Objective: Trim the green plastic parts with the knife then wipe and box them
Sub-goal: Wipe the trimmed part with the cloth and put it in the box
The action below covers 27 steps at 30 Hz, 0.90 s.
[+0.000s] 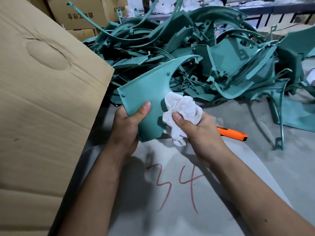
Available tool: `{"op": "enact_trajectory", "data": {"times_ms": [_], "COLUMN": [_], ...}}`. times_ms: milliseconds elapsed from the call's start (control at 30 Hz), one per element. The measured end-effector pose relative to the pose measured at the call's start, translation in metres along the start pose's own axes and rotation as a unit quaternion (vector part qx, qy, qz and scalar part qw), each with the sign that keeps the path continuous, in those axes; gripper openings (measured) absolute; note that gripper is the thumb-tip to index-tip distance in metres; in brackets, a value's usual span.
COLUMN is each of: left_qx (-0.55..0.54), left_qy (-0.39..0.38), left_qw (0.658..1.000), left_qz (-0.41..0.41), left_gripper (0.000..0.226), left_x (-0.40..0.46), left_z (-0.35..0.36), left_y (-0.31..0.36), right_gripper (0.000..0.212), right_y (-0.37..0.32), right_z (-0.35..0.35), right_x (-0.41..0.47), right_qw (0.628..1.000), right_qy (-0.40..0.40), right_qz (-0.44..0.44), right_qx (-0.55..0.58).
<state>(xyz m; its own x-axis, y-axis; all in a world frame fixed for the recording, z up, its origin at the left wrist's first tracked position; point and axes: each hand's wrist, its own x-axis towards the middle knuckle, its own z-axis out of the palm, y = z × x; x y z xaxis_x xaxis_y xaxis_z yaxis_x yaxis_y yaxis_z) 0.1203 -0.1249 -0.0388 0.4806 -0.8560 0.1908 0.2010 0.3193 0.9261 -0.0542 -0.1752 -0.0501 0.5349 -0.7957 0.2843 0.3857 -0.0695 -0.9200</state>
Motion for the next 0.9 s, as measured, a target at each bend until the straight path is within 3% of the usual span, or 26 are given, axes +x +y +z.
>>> {"op": "enact_trajectory", "data": {"times_ms": [100, 167, 233, 333, 467, 633, 767, 833, 900], "left_qx": [-0.022, -0.046, -0.043, 0.007, 0.09, 0.156, 0.16, 0.157, 0.148], "left_qy": [0.02, 0.037, 0.021, -0.023, 0.019, 0.118, 0.154, 0.14, 0.145], "left_qw": [0.999, 0.998, 0.999, 1.0, 0.996, 0.981, 0.975, 0.977, 0.977], "left_qz": [0.014, 0.017, 0.012, -0.02, 0.014, 0.014, -0.016, -0.032, -0.049], "left_gripper": [0.025, 0.037, 0.034, 0.028, 0.048, 0.065, 0.078, 0.068, 0.055], "left_x": [0.0, 0.0, 0.001, 0.001, 0.003, 0.006, 0.014, 0.015, 0.016], "left_z": [-0.003, -0.006, -0.008, -0.003, 0.006, 0.014, 0.005, 0.001, -0.003], "left_y": [0.001, 0.001, -0.001, -0.011, -0.028, -0.037, -0.031, -0.031, -0.03], "right_gripper": [0.033, 0.032, 0.032, 0.036, 0.035, 0.034, 0.038, 0.04, 0.04], "right_y": [-0.001, -0.005, -0.005, -0.006, -0.003, -0.005, -0.017, -0.025, -0.029], "right_z": [-0.008, -0.012, -0.013, -0.005, -0.002, -0.001, -0.007, -0.018, -0.024], "right_x": [0.0, 0.002, 0.003, 0.002, 0.001, 0.001, -0.003, -0.004, -0.006], "right_qw": [0.998, 0.996, 0.986, 0.973, 0.992, 0.978, 0.974, 0.958, 0.943], "right_qy": [-0.04, 0.011, 0.069, 0.045, 0.112, 0.15, -0.013, -0.11, -0.147], "right_qz": [0.034, 0.062, 0.082, 0.083, 0.041, -0.012, 0.0, 0.032, 0.039], "right_qx": [0.037, 0.064, 0.127, 0.211, 0.031, -0.144, -0.227, -0.264, -0.297]}}
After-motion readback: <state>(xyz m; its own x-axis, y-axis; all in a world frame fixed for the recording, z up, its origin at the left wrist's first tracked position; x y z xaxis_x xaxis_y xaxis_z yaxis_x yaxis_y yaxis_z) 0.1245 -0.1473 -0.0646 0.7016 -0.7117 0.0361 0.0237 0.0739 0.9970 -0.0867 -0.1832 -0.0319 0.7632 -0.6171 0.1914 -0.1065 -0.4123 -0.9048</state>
